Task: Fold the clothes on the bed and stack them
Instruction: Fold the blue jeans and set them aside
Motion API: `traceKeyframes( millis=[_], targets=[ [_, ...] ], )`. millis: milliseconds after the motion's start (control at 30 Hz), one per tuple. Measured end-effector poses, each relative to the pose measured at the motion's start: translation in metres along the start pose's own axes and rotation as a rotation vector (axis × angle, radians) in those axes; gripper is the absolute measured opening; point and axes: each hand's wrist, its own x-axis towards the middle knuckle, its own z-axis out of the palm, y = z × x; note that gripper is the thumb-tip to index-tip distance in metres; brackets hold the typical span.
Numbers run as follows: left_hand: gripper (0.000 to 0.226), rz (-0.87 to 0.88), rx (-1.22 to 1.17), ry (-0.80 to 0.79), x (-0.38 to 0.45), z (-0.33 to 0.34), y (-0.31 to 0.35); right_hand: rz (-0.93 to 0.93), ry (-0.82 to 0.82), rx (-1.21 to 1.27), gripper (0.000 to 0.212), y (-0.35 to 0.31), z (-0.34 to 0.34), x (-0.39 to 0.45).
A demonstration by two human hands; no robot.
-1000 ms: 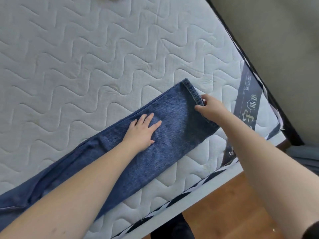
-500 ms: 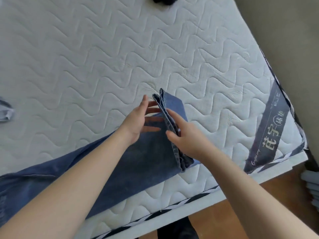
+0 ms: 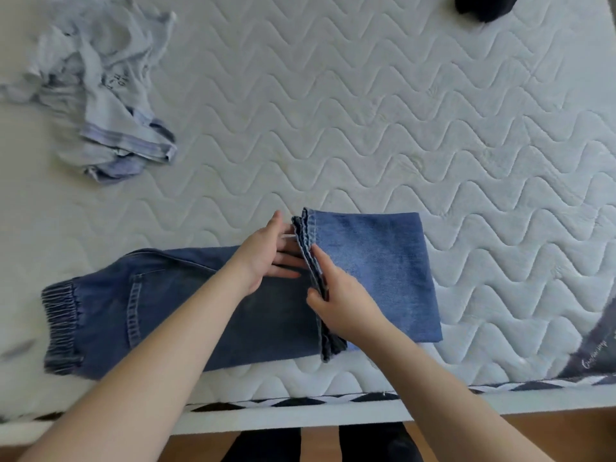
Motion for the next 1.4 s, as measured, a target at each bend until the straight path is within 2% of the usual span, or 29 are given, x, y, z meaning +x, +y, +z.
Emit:
traceKeyframes(
  millis=[333,533,733,867,1000,1133,1233,1400],
  targets=[
    [0.055,-0.069,-0.137,0.093,-0.023,-0.076,-0.057,0.038,-0.076,-0.094,0.076,-0.025,0.091,0.027],
    [0.064,-0.113,-0.155,0.149,-0.025,-0.102,-0.076,0.068,-0.113,-0.130,0.069,-0.027,0.115,0.044],
    [0.060,-0.099,-0.144,0.222,-0.022,-0.113,-0.083,0.037,-0.149,-0.118,0.068,-0.026,0.135,0.048],
    [0.044,-0.087,-0.022,0.283,-0.016,-0.111,-0.087,0.070,-0.220,0.054,0.058,-0.016,0.133,0.047],
    [0.040,-0.012,0.204,0.347,-0.006,-0.103,-0.091,0.035,-0.056,0.057,0.046,0.001,0.110,0.049],
    [0.043,0.072,0.565,0.482,0.005,-0.090,-0.089,0.022,-0.013,-0.057,0.047,0.024,0.079,0.054],
    [0.035,0.140,0.589,0.595,0.007,-0.077,-0.085,-0.014,-0.031,-0.137,0.046,0.030,0.068,0.056],
    [0.024,0.174,0.613,0.591,0.003,-0.074,-0.083,-0.058,-0.073,-0.152,0.044,0.033,0.063,0.055]
  ],
)
